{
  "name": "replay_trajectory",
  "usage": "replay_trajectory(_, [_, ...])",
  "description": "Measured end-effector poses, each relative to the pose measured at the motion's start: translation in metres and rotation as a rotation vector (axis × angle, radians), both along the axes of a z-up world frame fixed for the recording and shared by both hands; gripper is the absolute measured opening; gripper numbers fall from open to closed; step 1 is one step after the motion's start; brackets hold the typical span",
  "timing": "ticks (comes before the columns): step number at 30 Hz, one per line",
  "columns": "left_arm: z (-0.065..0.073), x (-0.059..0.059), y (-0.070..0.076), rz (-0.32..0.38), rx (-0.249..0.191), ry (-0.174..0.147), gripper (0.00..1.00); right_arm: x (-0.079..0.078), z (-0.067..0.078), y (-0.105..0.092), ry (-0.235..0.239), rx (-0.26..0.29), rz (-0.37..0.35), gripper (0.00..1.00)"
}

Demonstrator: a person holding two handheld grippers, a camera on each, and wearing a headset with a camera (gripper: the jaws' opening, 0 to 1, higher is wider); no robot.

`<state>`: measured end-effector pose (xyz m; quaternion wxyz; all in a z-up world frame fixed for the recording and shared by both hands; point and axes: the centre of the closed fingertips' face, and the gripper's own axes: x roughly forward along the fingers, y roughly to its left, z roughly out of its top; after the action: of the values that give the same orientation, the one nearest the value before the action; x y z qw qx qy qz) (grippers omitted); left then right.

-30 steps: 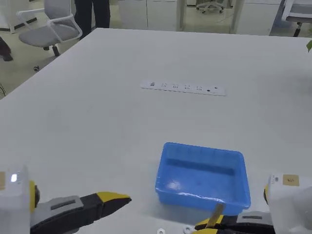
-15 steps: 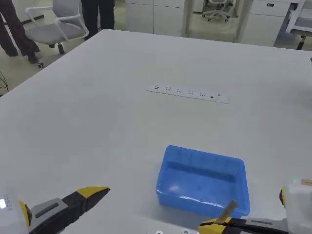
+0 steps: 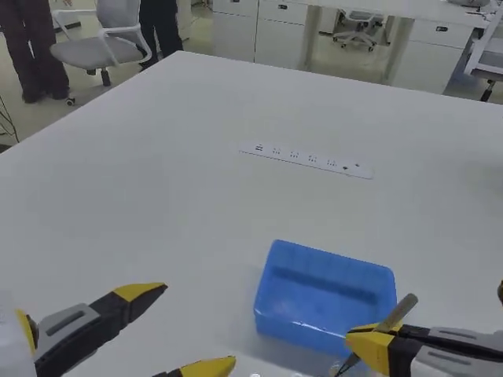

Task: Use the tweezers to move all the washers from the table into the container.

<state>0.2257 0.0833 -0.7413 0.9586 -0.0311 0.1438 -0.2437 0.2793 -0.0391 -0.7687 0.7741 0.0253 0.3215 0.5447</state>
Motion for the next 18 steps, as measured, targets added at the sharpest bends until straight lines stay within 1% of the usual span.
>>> replay_trajectory(2, [0.001,0.000,0.000,-0.003,0.002,-0.008,0.60,0.007,0.005,-0.001,-0.020,-0.006,-0.006,0.02])
replay_trajectory(4, [0.000,0.000,0.000,-0.004,0.003,-0.008,0.61,0.016,0.008,-0.003,-0.033,-0.006,-0.015,0.02])
replay_trajectory(6, [0.001,0.000,0.001,-0.005,0.002,-0.011,0.61,0.024,0.011,-0.005,-0.035,-0.001,-0.024,0.02])
replay_trajectory(8, [0.002,0.000,0.001,-0.002,0.002,-0.021,0.62,0.031,0.014,-0.005,-0.033,0.009,-0.035,0.02])
replay_trajectory(12, [0.001,0.000,0.004,0.007,0.004,-0.021,0.62,0.045,0.016,-0.006,-0.031,0.026,-0.062,0.02])
replay_trajectory(14, [0.001,0.000,0.004,0.011,0.004,-0.019,0.62,0.052,0.017,-0.006,-0.024,0.042,-0.075,0.02])
replay_trajectory(15, [-0.002,0.000,0.008,0.013,0.003,-0.018,0.62,0.058,0.017,-0.007,-0.022,0.050,-0.092,0.02])
replay_trajectory(16, [-0.005,0.001,0.012,0.013,0.004,-0.017,0.63,0.061,0.016,-0.008,-0.020,0.051,-0.098,0.01])
replay_trajectory(18, [-0.007,0.001,0.010,0.009,0.008,-0.005,0.64,0.066,0.014,-0.008,-0.015,0.052,-0.105,0.01])
